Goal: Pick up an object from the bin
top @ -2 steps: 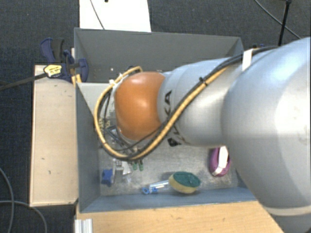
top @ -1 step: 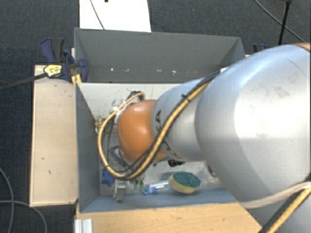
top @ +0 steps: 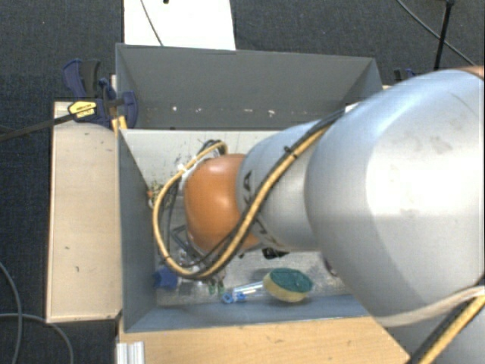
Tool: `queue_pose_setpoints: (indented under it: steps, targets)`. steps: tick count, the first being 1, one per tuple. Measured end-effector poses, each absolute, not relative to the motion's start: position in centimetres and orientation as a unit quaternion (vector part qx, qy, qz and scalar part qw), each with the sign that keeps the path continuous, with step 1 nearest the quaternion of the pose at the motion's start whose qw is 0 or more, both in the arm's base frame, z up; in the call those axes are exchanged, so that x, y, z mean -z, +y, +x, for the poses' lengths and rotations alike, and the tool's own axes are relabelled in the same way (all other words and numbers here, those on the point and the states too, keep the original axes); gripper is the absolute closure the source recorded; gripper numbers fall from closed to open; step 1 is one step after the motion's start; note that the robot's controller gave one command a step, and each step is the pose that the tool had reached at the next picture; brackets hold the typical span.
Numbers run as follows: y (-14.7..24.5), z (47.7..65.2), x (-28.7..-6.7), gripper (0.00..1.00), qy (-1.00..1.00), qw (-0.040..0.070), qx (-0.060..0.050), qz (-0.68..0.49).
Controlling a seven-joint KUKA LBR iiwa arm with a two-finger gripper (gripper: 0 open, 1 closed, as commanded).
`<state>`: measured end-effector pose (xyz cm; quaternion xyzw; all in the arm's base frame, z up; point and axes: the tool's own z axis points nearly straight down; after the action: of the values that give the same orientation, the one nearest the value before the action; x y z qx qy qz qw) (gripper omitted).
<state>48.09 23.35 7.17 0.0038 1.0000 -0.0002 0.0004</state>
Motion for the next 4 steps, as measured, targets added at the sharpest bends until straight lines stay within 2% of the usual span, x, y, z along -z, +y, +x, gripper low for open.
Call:
queue_pose_setpoints:
  steps: [1, 2, 3, 4]
  targets:
    - [23.0, 50.5, -14.1, 1.0, 1.0, 0.004, -0.002, 0.007]
    - [23.0, 50.3, -13.6, 0.0, 1.0, 0.001, -0.001, 0.008]
    - [25.5, 50.7, -6.6, 0.0, 1.0, -0.002, 0.0, -0.024]
    - [25.4, 50.9, -7.1, 1.0, 1.0, 0.0, -0.001, -0.021]
